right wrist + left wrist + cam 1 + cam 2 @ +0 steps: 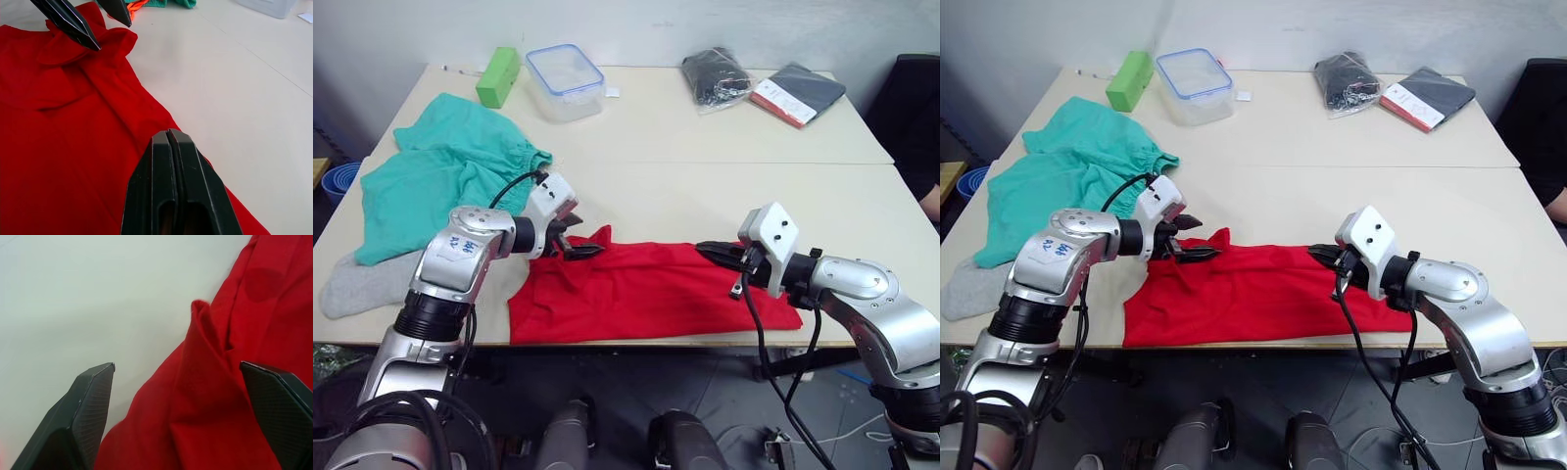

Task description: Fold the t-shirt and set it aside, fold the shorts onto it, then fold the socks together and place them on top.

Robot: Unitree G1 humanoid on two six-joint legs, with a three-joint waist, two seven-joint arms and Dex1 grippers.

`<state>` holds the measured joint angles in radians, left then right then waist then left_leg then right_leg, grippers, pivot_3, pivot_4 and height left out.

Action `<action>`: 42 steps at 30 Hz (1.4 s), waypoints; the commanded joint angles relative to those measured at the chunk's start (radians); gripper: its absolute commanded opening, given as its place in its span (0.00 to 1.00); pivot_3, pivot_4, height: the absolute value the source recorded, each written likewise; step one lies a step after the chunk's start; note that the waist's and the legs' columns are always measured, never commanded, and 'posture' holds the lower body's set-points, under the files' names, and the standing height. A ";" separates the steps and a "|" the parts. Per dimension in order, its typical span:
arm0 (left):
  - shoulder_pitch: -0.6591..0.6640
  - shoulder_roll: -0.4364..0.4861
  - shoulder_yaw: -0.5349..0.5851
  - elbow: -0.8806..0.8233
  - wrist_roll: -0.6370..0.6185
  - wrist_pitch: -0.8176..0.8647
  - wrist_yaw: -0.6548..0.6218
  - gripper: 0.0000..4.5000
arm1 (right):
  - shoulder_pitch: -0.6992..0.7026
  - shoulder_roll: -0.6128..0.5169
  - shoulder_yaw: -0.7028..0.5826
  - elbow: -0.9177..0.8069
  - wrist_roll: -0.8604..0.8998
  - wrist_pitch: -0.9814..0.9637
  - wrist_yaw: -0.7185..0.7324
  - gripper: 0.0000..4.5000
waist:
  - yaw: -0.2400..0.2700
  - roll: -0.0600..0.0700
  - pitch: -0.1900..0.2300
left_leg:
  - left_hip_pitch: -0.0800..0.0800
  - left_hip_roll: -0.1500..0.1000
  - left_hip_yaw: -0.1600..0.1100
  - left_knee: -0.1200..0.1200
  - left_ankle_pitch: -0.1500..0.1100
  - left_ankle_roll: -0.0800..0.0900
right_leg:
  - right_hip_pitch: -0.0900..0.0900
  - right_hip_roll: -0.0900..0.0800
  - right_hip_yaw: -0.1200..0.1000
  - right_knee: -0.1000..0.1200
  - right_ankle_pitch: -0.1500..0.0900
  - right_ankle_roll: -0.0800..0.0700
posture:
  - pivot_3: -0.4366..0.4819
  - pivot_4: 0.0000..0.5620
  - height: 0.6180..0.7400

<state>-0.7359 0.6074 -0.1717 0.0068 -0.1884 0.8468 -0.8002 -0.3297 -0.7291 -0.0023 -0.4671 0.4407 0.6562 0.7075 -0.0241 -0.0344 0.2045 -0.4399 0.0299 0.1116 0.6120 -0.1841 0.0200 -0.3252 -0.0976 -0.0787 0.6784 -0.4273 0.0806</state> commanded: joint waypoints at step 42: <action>0.171 0.224 -0.151 -0.111 0.089 -0.518 -0.428 0.10 | 0.053 0.006 -0.002 -0.048 -0.023 -0.015 0.004 0.00 | 0.003 0.002 0.001 | 0.001 0.000 0.001 -0.006 0.000 -0.001 | 0.000 0.001 0.001 -0.005 0.000 -0.001 | 0.48 0.27 1.00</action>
<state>-0.5734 0.8339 -0.3528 -0.1063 -0.1055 0.3360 -1.2473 -0.2822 -0.7173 0.0193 -0.4705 0.4179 0.6561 0.7133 -0.0216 -0.0326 0.2051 -0.4391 0.0302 0.1123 0.6060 -0.1843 0.0188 -0.3255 -0.0967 -0.0778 0.6742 -0.4278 0.0797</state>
